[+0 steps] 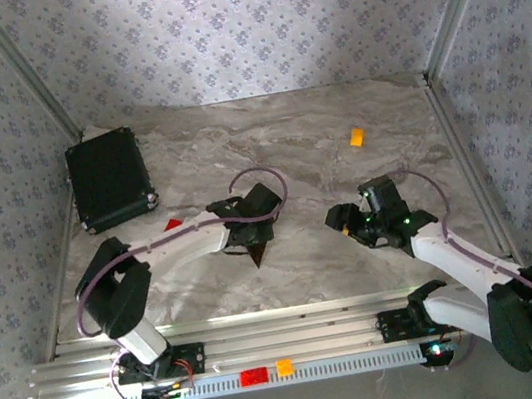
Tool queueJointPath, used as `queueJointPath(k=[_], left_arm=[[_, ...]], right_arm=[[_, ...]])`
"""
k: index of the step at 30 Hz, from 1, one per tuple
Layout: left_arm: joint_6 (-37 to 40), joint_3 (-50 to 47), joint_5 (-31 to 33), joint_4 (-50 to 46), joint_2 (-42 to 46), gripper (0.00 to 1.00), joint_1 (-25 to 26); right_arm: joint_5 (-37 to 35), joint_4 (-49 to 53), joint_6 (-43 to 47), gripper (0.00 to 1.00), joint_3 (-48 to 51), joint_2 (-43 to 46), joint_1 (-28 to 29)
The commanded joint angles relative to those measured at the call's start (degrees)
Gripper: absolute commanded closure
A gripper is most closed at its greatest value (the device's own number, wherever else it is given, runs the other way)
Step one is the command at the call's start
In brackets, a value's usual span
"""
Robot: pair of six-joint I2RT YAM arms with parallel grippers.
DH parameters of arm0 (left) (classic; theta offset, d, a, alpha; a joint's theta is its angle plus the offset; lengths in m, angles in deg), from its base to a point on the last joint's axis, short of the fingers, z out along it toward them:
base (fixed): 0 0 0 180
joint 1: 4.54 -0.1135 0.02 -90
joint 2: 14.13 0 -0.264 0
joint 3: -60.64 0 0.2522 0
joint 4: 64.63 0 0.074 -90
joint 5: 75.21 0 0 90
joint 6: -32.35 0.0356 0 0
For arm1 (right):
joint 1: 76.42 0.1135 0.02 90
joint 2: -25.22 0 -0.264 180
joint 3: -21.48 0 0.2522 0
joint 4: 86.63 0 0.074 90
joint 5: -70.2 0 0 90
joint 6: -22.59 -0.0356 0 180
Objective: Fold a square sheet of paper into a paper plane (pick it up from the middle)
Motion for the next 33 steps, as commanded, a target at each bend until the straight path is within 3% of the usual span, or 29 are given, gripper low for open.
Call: queueJointPath(k=[1, 4, 7, 9, 10, 14, 18, 22, 27, 29, 33], left_arm=[[0.0, -1.5, 5.4, -2.8, 5.3, 0.43, 0.1], [2.3, -4.2, 9.6, -3.4, 10.7, 0.38, -2.3], [5.4, -8.5, 12.9, -3.2, 17.3, 0.3, -8.2], [9.1, -12.8, 15.2, -0.8, 23.0, 0.07, -13.3], [10.5, -14.8, 15.8, 0.8, 25.3, 0.01, -16.0], [18.2, -22.8, 17.9, 8.7, 33.9, 0.0, -27.3], [25.5, -27.7, 18.9, 16.6, 36.9, 0.0, -37.1], [35.4, -33.3, 21.7, 29.7, 35.8, 0.0, -41.2], [39.1, -38.7, 11.4, 45.1, 30.4, 0.0, -47.2], [40.5, -39.4, 10.4, 50.2, 26.8, 0.0, -47.6], [43.2, -40.5, 7.1, 62.7, 20.2, 0.0, -47.7]], right_arm=[[-5.3, 9.7, 7.5, 0.36, -6.5, 2.2, -2.8], [-15.0, 16.5, 13.4, 0.31, -12.3, 2.2, -6.2], [-23.3, 17.8, 21.0, 0.25, -16.5, 0.6, -9.6], [-30.0, 14.3, 26.1, 0.24, -16.1, -1.1, -11.8], [-32.6, 10.9, 28.7, 0.24, -14.6, -2.2, -12.7], [-43.7, -1.8, 37.1, 0.24, -10.4, -6.2, -14.3], [-38.1, -18.8, 43.9, 0.23, -3.0, -9.3, -16.3], [-28.2, -35.2, 46.2, 0.21, 2.7, -14.8, -19.3], [-19.9, -46.3, 51.8, 0.22, 1.6, -22.6, -21.0], [-18.2, -50.0, 52.1, 0.22, 2.0, -25.8, -21.5], [-18.2, -67.6, 51.9, 0.2, 9.4, -29.7, -21.7]])
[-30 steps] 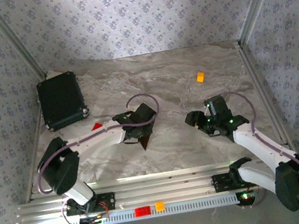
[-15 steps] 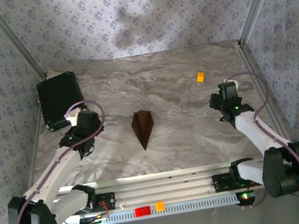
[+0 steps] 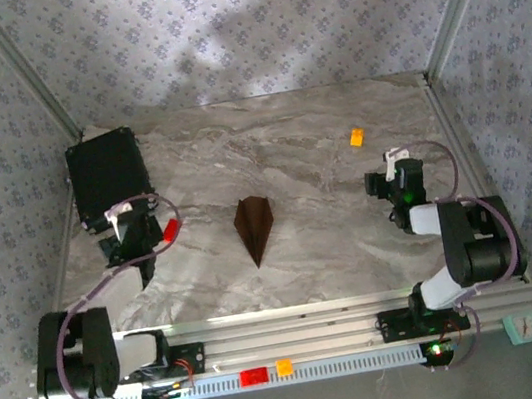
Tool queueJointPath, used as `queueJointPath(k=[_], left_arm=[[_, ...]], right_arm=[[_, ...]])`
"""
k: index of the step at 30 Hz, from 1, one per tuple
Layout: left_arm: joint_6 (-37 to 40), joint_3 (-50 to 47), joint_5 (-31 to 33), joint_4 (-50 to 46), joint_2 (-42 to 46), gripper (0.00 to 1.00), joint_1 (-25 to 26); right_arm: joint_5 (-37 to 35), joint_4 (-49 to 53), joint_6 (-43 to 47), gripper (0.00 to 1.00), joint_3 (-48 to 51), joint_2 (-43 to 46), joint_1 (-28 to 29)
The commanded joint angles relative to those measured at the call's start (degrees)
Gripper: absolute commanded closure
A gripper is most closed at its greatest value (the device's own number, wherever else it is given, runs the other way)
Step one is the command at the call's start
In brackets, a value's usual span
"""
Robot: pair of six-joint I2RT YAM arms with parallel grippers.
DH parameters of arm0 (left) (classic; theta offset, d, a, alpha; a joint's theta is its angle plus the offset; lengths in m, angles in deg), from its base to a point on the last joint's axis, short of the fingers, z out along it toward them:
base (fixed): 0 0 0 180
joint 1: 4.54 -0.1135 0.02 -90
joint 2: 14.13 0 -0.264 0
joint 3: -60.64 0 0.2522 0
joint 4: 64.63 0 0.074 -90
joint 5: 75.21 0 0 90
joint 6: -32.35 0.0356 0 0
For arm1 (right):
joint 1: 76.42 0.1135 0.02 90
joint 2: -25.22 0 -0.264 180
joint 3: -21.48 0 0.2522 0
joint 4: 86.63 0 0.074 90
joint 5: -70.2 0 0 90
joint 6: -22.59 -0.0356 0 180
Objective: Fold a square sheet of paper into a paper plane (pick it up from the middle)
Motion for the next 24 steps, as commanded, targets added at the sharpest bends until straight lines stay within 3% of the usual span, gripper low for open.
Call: queueJointPath(k=[1, 2, 3, 7, 10, 11, 12, 24], left_arm=[[4.7, -0.1, -5.6, 16.6, -3.5, 0.0, -0.5], [5.4, 0.0, -6.7, 18.9, -5.0, 0.0, -0.6], [6.6, 0.2, -8.4, 20.9, -6.3, 0.0, -0.8], [9.7, -0.6, -14.3, 27.1, -10.7, 0.0, -2.0], [10.5, -4.9, -16.1, 43.2, -17.8, 0.0, -2.5], [10.0, -4.0, -15.9, 40.5, -16.6, 0.0, -2.6], [8.7, -1.3, -15.7, 32.1, -15.2, 0.0, -3.1], [7.4, -0.7, -16.4, 32.1, -16.0, 0.0, -4.6]], right_arm=[[1.0, -13.6, 2.7, 0.2, 3.8, -0.8, 0.1], [-0.9, -11.6, 3.1, 0.01, 3.0, -0.6, 0.9], [-4.8, -12.2, 3.5, 0.01, 2.7, -1.2, 2.2], [-8.4, -14.5, 3.7, 0.01, 4.0, -1.1, 3.6], [-8.9, -14.2, 3.6, 0.01, 3.6, -1.5, 3.8], [-7.4, -11.5, 2.4, 0.01, 2.4, -1.6, 3.3], [-5.5, -9.9, 2.2, 0.01, 1.9, -1.3, 2.2], [-2.1, -8.8, 1.7, 0.01, 1.1, -1.3, 0.4]])
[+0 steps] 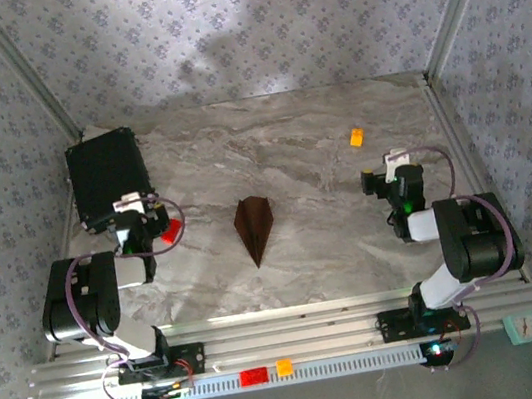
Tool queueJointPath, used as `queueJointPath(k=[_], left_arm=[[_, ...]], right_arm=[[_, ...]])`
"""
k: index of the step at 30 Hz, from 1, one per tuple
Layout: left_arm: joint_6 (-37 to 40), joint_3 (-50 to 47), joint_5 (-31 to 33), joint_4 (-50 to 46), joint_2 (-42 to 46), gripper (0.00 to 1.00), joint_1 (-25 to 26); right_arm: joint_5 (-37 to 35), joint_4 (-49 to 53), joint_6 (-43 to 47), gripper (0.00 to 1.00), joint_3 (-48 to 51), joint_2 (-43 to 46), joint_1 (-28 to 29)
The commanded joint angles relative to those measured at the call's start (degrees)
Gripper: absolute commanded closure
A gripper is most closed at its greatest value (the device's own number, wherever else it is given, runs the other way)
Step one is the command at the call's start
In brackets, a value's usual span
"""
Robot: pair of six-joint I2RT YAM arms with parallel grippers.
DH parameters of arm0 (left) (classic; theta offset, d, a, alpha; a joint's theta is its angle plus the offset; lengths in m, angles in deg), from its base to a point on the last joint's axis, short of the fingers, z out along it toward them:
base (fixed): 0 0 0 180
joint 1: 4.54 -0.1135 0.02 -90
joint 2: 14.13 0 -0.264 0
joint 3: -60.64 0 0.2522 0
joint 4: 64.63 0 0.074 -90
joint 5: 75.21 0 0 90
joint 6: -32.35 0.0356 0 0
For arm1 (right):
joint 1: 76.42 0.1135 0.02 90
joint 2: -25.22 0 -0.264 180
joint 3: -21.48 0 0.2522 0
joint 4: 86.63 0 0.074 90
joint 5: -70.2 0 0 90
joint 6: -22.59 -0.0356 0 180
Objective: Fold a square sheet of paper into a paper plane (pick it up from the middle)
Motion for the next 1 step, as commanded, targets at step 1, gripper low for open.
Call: queueJointPath(k=[1], left_arm=[[-0.5, 1.1, -1.1, 1.9, 0.7, 0.0, -0.2]], right_arm=[[1.3, 0.6, -0.8, 0.01, -1.2, -0.3, -0.5]])
